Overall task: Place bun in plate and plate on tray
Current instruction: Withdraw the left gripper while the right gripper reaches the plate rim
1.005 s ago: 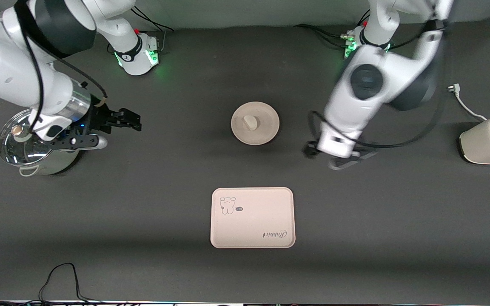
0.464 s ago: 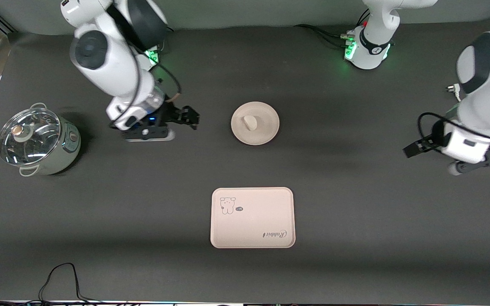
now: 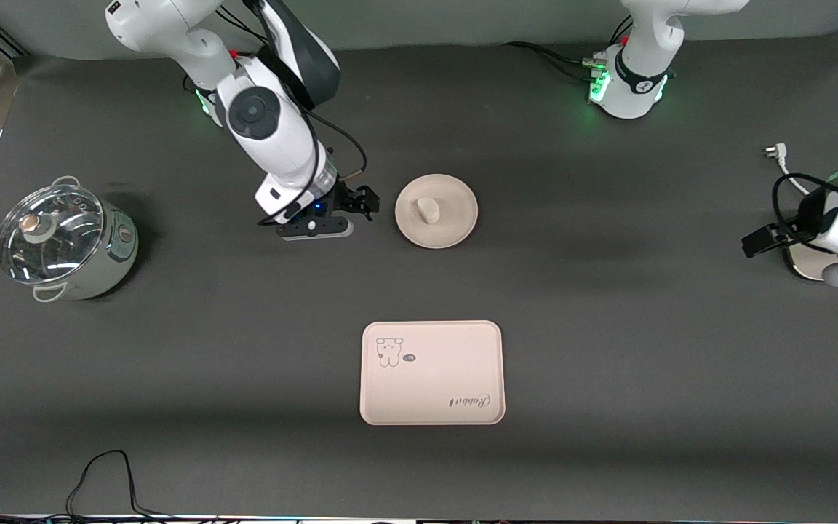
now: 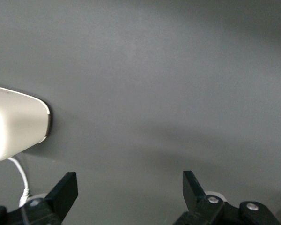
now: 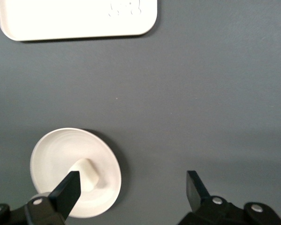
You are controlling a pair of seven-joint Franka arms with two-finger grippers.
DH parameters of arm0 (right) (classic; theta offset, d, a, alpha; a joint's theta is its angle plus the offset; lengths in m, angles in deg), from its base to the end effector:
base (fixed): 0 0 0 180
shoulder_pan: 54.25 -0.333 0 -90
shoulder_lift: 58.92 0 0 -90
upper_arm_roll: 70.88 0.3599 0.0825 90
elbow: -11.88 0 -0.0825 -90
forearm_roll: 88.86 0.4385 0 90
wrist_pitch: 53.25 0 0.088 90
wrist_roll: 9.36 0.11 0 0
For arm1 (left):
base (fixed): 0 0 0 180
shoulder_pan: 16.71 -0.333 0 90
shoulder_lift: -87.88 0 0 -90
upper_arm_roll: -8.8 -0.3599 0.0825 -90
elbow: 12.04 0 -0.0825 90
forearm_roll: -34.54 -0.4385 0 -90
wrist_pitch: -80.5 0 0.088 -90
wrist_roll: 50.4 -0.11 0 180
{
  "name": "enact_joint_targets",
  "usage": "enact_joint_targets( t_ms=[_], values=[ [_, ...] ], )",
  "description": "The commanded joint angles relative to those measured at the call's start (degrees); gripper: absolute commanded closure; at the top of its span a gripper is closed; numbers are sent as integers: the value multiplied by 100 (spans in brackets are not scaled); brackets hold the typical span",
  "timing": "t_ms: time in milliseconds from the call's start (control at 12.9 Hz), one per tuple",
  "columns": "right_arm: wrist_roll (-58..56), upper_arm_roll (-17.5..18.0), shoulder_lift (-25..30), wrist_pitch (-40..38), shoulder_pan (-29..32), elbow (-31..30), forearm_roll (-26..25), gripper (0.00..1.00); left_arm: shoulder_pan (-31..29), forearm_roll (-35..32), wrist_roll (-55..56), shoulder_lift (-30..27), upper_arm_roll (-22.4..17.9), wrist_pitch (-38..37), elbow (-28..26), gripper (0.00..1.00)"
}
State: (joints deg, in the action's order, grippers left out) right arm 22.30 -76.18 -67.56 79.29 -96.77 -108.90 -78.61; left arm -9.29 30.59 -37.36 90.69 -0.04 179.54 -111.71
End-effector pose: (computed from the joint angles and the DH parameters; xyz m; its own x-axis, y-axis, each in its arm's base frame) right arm 0.4915 0.3794 0.3573 0.9996 -0.0174 -0.0238 -0.0204 -0.9912 -0.1308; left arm 0.6269 0.0202 0.5598 0.9702 0.2388 -0.0415 0.2346 -0.9682 -0.0864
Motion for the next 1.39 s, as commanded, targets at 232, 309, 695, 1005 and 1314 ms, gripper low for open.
enact_joint_targets(
  t_ms=[232, 309, 695, 1005, 1314],
  values=[
    [437, -58, -919, 1571, -625, -270, 83, 0, -275, -79, -109, 9, 462, -404, 326, 0],
    [447, -58, -1008, 1739, -695, -270, 83, 0, -267, -79, -135, 10, 479, -412, 308, 0],
    [456, -58, -1491, 1995, -995, -262, 187, 0, -240, -88, -258, 70, 497, -676, 308, 0],
    [455, -58, -1746, 2223, -1179, -253, 206, 0, -276, -9, -241, 19, 514, -886, 194, 0],
    [464, -58, -2010, 2408, -1179, -262, 206, 1, -337, 192, -258, -157, 479, -1072, 203, 0]
  ],
)
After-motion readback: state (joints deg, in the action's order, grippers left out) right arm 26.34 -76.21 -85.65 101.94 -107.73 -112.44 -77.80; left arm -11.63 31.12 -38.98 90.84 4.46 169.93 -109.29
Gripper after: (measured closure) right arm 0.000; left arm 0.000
